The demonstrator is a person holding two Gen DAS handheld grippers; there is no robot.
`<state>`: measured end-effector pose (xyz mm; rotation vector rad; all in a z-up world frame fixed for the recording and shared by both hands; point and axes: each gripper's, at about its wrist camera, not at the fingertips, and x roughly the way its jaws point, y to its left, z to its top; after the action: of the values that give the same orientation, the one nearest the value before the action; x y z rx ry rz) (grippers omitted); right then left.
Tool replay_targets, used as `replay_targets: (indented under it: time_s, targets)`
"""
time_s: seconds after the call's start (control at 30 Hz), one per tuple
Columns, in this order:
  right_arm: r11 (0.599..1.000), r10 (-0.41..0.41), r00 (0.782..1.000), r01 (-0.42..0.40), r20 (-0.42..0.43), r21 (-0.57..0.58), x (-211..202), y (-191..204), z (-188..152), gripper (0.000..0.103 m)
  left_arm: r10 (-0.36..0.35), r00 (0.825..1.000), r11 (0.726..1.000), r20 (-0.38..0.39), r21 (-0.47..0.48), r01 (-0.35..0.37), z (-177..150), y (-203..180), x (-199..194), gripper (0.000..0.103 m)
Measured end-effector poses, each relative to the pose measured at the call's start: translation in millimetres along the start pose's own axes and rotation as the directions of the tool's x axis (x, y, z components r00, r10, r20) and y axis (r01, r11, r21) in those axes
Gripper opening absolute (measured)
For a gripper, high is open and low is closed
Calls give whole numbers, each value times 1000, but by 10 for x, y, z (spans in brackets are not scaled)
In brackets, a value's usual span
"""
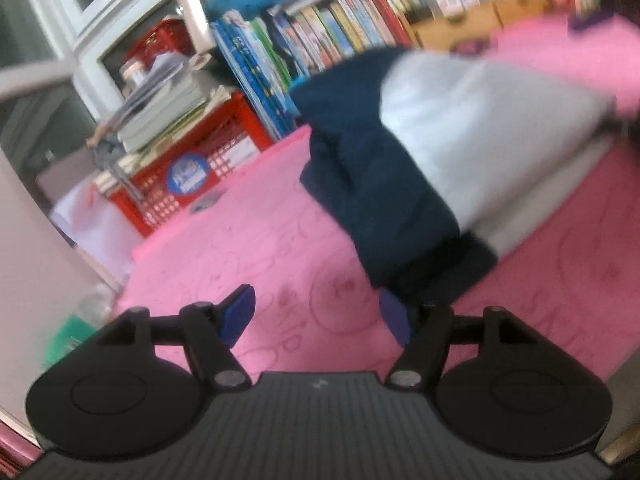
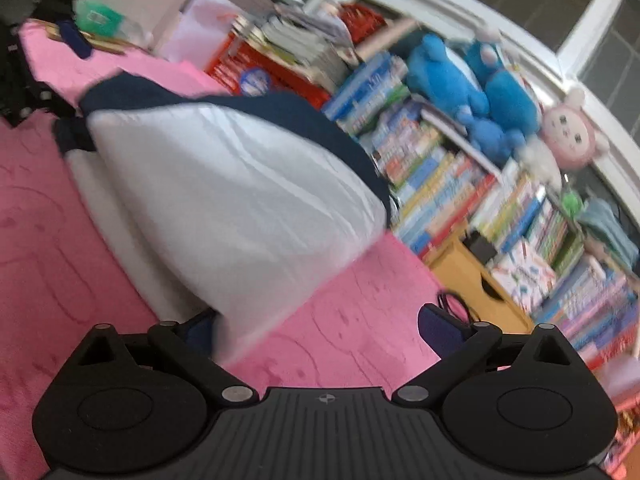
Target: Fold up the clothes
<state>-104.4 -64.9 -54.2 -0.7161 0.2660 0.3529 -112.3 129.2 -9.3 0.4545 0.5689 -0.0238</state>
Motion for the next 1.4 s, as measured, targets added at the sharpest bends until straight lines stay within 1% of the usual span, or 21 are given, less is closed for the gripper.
replay_targets:
  time_s: [0.17,0.3,0.4,0.5,0.53,0.57,0.6,0.63,0.67,0.77,0.87,0.9,0.93,0.97,1.03,1.07,1.1,1.2,1.27,1.33,1.4]
  targets:
    - [994,34,993,-21,112,-111,-14,326,264,100,-102,992,985,69,-133,110,187,250,-117,69]
    - [977,79,977,-35,201,-211,42,652,555,100,-187,978,943,93,-263,205,204,411,-87,68]
    - [976,86,978,-44,192,-214,199,789,716,100,-245,962,901,118,-340,271,201,519,-71,68]
    - [975,93,978,-52,184,-216,356,926,876,97,-291,943,880,164,-342,331,174,602,-101,68]
    - [975,96,979,-55,182,-217,408,971,930,81,-305,935,870,184,-345,352,165,651,-117,68]
    - [974,98,979,-58,179,-217,460,1017,983,52,-310,930,862,198,-354,363,176,695,-92,68]
    - [974,101,979,-61,176,-218,513,1063,1037,35,-310,928,854,207,-369,367,202,737,-39,69]
    - [973,108,979,-69,171,-218,547,1093,1068,33,-309,926,845,217,-384,372,227,778,15,70]
    - [972,119,979,-80,167,-222,539,1103,1058,26,-308,924,836,227,-398,377,253,819,69,71]
    - [960,144,971,-91,191,-263,421,1170,1016,14,-305,917,808,255,-440,391,330,944,229,72]
    - [945,178,960,-106,215,-310,297,1242,1000,13,-300,911,777,284,-481,406,407,1068,390,72]
    - [941,184,959,-108,216,-322,280,1268,1002,13,-287,916,796,280,-462,391,463,1060,465,72]
    - [938,187,959,-110,214,-329,277,1284,1005,13,-263,926,835,269,-418,358,555,983,563,72]
    - [937,189,959,-112,210,-330,281,1287,1009,12,-250,931,862,265,-378,339,650,899,656,72]
    - [935,194,960,-118,203,-334,286,1295,1017,12,-245,933,894,263,-311,322,813,761,821,73]
    - [934,197,959,-122,201,-336,281,1302,1020,11,-245,934,904,259,-288,317,875,703,894,74]
    - [933,201,959,-125,199,-339,276,1310,1023,11,-234,941,916,244,-270,298,904,654,967,74]
    - [931,223,955,-148,198,-333,243,1300,1033,11,-172,969,953,179,-220,210,920,525,1191,74]
    - [934,243,949,-173,201,-314,224,1272,1033,11,-128,982,971,137,-183,152,930,440,1340,76]
    - [935,276,941,-215,197,-282,217,1223,1034,11,-89,990,982,106,-156,105,926,383,1451,76]
    - [932,302,932,-245,200,-266,201,1183,1040,11,-70,993,983,96,-160,85,886,399,1469,76]
